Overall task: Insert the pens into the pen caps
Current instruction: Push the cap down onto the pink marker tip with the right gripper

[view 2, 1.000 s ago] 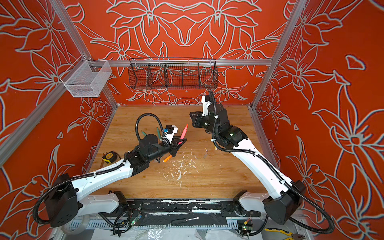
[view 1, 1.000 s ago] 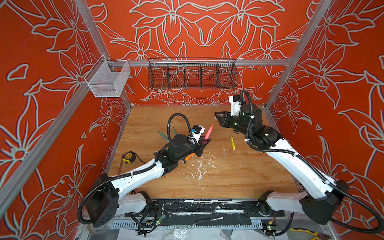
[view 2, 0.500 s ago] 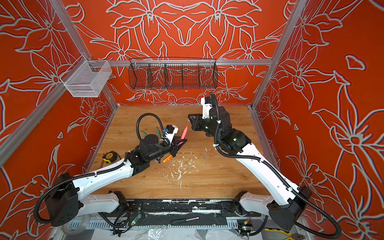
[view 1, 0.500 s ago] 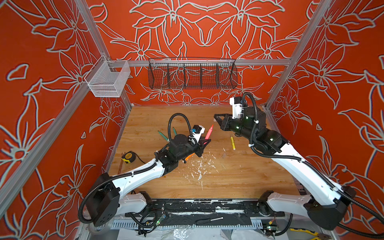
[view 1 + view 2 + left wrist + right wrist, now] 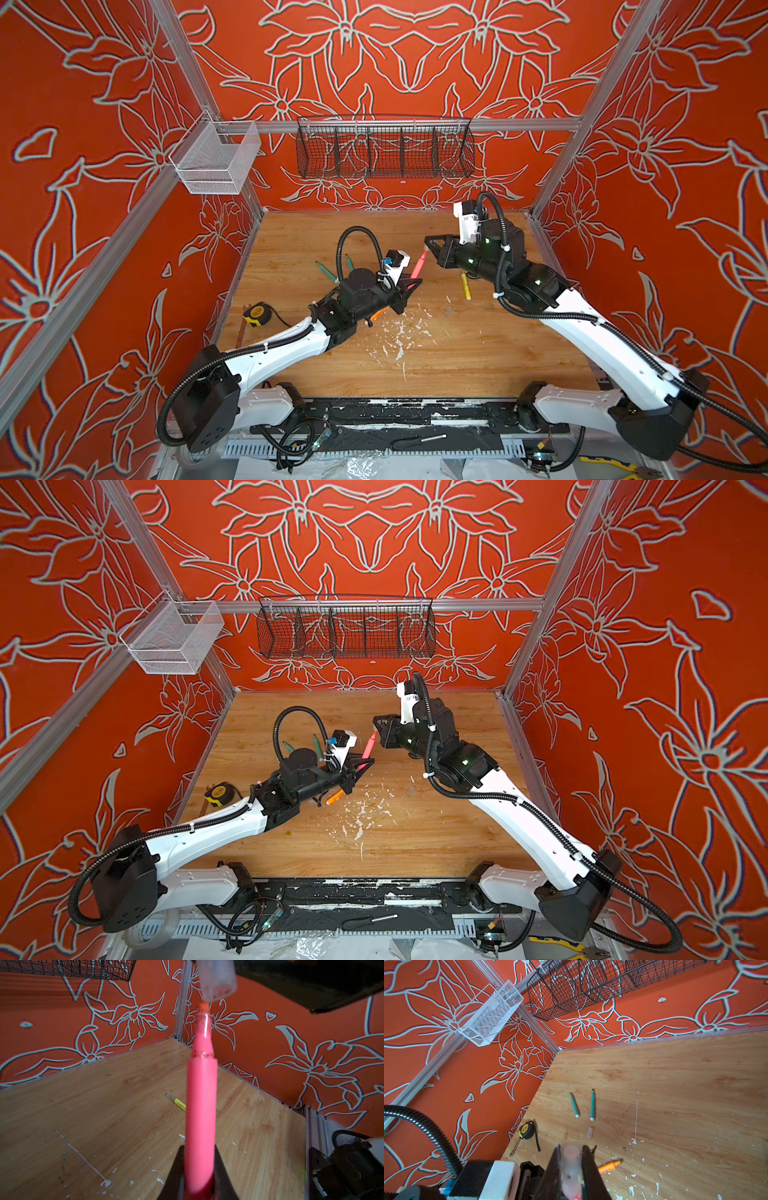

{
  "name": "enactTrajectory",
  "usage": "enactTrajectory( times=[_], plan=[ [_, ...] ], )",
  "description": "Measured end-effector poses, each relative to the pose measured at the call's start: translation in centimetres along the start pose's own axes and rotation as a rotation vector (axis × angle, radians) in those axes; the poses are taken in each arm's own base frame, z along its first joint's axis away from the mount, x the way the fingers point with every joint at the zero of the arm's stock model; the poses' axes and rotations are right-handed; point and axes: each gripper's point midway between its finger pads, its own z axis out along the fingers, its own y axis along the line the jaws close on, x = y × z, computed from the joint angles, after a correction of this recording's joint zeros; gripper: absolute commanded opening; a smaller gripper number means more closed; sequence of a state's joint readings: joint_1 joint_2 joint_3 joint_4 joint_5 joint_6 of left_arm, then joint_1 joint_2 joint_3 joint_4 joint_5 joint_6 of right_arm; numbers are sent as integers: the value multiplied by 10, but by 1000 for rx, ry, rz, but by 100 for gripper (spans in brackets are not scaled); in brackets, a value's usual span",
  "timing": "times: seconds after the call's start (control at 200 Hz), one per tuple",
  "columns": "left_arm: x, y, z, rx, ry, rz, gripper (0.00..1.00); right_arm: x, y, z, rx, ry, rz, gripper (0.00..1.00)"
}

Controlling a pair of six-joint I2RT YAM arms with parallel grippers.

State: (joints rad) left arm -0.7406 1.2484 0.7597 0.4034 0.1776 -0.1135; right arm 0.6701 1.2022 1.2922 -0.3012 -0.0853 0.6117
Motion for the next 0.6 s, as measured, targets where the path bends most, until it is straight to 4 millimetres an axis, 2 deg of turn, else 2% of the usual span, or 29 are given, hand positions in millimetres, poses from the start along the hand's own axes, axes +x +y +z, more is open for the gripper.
enactTrajectory(
  times=[0.6],
  plan=[
    [0,-1,0,8,0,-4,0,-1,-7,9,34,-21,-7,7]
  ],
)
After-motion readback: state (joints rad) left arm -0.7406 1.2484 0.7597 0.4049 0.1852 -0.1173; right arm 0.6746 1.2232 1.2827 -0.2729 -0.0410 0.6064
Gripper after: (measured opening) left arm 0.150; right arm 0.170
